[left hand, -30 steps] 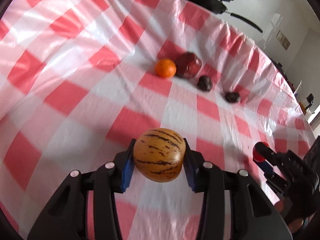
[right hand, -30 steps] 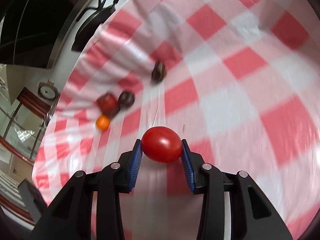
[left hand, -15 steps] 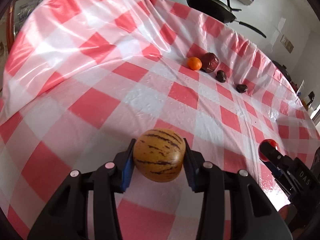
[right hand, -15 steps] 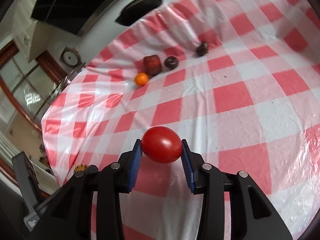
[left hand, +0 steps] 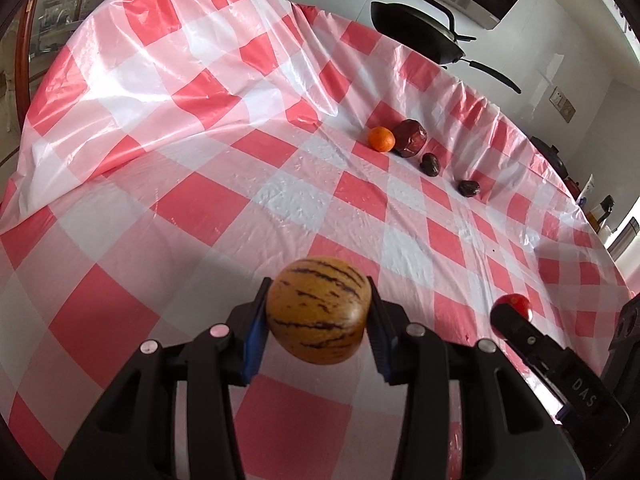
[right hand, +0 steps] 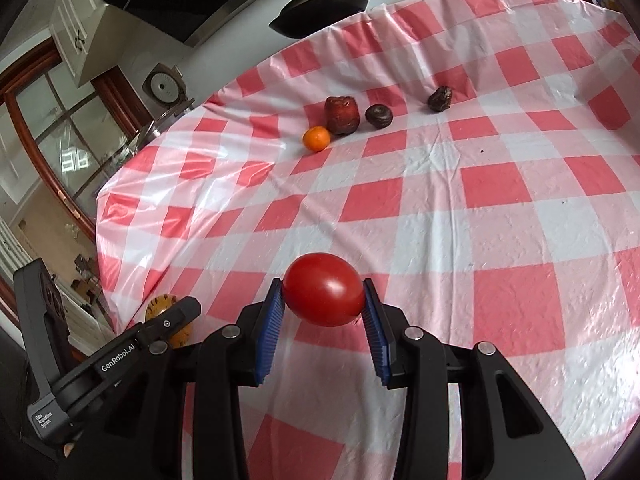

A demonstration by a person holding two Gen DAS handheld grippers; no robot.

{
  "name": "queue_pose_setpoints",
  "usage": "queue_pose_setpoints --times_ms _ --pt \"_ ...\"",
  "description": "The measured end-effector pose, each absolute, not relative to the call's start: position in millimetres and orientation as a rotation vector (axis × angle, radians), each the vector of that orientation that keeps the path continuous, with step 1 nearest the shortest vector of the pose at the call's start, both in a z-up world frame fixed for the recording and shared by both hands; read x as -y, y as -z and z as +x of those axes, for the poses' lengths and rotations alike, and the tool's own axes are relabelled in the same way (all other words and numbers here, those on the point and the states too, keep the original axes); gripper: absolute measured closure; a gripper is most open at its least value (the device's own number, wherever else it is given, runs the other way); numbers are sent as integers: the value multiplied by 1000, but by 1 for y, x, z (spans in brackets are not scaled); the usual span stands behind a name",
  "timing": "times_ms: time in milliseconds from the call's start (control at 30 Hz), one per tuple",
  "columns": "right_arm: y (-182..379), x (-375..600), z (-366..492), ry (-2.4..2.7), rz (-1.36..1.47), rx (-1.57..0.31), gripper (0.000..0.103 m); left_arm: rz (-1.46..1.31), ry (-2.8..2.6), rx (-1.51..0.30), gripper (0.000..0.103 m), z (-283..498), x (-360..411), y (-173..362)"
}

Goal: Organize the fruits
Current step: 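Carry the tomato and yellow striped fruit over the white box with both tools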

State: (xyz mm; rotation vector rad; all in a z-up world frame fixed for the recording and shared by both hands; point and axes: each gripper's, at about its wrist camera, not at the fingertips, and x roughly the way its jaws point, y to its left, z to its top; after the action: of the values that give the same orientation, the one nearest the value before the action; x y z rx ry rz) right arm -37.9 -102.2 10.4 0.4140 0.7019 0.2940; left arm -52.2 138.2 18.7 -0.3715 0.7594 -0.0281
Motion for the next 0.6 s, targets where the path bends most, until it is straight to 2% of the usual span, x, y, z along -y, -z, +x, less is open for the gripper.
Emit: queue_pose_setpoints --times_ms 600 --pt "-8 70 -53 -364 366 -755 64 -373 84 -735 59 -84 -151 -21"
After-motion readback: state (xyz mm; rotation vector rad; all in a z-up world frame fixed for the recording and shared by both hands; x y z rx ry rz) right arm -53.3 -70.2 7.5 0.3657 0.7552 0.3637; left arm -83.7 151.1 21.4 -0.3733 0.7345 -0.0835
